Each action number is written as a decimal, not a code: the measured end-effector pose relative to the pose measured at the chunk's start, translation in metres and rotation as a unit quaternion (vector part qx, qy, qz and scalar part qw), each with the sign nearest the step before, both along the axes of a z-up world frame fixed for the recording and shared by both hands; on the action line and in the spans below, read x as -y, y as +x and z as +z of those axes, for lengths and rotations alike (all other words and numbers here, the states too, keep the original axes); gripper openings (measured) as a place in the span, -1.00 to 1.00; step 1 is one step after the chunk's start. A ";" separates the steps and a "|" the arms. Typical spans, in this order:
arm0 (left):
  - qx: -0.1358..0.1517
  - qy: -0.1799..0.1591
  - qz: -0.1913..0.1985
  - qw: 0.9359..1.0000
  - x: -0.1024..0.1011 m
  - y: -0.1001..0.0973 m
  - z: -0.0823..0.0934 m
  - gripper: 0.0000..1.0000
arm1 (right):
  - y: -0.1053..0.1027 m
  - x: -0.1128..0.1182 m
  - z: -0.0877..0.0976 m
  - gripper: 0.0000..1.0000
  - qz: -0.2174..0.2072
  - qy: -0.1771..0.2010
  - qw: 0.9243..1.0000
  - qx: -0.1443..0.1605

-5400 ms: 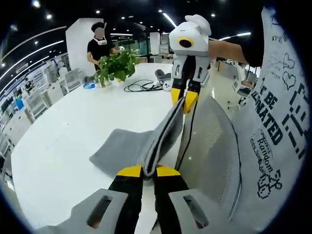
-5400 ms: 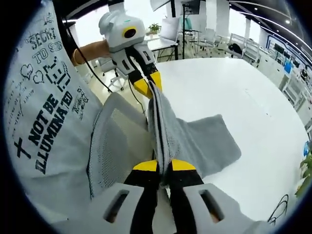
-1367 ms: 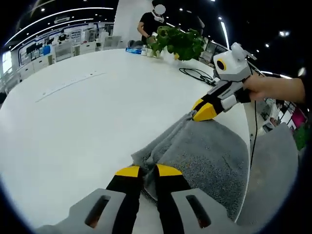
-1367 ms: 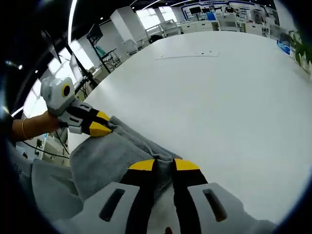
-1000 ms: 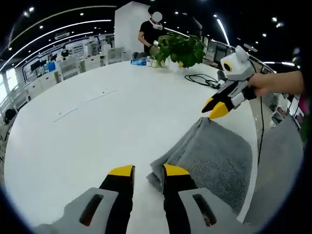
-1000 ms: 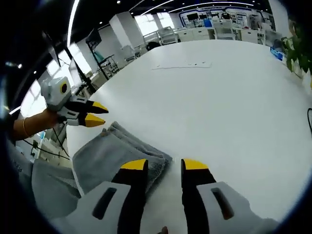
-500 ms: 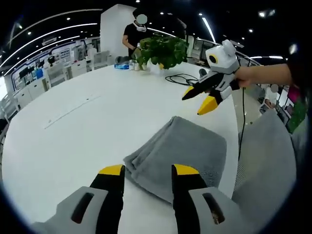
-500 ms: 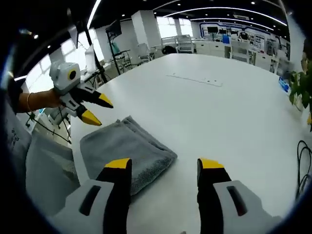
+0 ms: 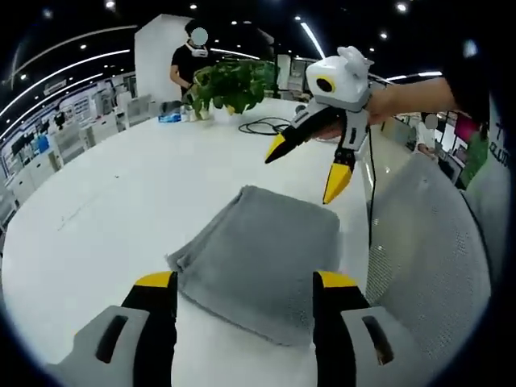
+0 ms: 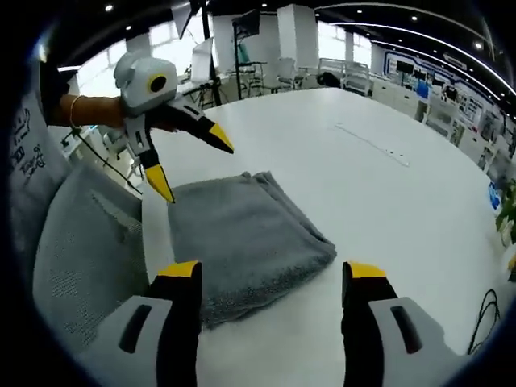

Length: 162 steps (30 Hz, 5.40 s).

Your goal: Fold the towel on the table until its edges align and the towel forms a compact rectangular stack.

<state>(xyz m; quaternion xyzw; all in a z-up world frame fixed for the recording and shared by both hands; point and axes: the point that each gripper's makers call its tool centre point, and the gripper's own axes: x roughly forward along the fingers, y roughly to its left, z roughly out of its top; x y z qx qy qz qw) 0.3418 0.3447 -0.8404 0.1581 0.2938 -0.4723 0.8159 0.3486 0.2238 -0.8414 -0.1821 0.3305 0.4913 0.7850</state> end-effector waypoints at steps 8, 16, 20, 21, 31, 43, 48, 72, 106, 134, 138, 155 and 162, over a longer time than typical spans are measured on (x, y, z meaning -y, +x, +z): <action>0.003 0.006 -0.006 1.000 0.001 -0.016 -0.009 0.53 | -0.030 -0.011 -0.008 0.62 0.038 0.000 0.999 -0.016; 0.000 0.022 -0.026 0.999 0.004 -0.033 -0.021 0.54 | -0.042 -0.019 -0.016 0.58 0.037 0.027 0.998 -0.041; -0.011 0.024 -0.029 0.999 0.006 -0.037 -0.026 0.52 | -0.049 -0.020 -0.018 0.58 0.040 0.022 0.998 -0.043; -0.015 0.026 -0.031 0.999 0.006 -0.038 -0.029 0.50 | -0.049 -0.019 -0.020 0.57 0.041 0.021 0.998 -0.043; -0.015 0.070 -0.052 0.996 0.003 -0.041 -0.049 0.38 | -0.051 -0.018 -0.041 0.51 0.053 0.007 0.998 -0.039; -0.001 0.099 -0.052 0.994 0.002 -0.037 -0.060 0.19 | -0.044 -0.016 -0.062 0.35 0.050 -0.012 0.998 -0.025; -0.004 0.078 -0.022 0.997 -0.002 -0.028 -0.059 -0.03 | -0.034 -0.012 -0.064 0.10 0.031 -0.005 0.999 -0.012; -0.025 0.023 0.002 0.999 -0.004 0.018 -0.065 -0.30 | 0.016 -0.018 -0.070 -0.10 -0.018 0.021 1.000 -0.006; -0.013 0.011 0.012 1.000 -0.004 0.124 -0.066 -0.40 | 0.113 -0.027 -0.067 -0.20 -0.060 0.050 0.997 0.016; -0.022 0.031 0.044 0.998 -0.007 0.128 -0.056 -0.04 | 0.117 -0.027 -0.055 0.06 -0.077 0.056 0.995 -0.010; -0.017 0.021 0.072 0.997 -0.011 0.128 -0.048 0.13 | 0.115 -0.025 -0.052 0.10 -0.085 0.053 0.995 -0.008; -0.006 0.002 0.105 0.994 -0.024 0.098 -0.019 0.32 | 0.093 0.009 -0.032 0.25 -0.140 0.051 0.989 -0.016; -0.003 -0.007 0.119 0.993 -0.032 0.080 -0.012 0.43 | 0.077 0.017 -0.022 0.32 -0.171 0.074 0.982 -0.028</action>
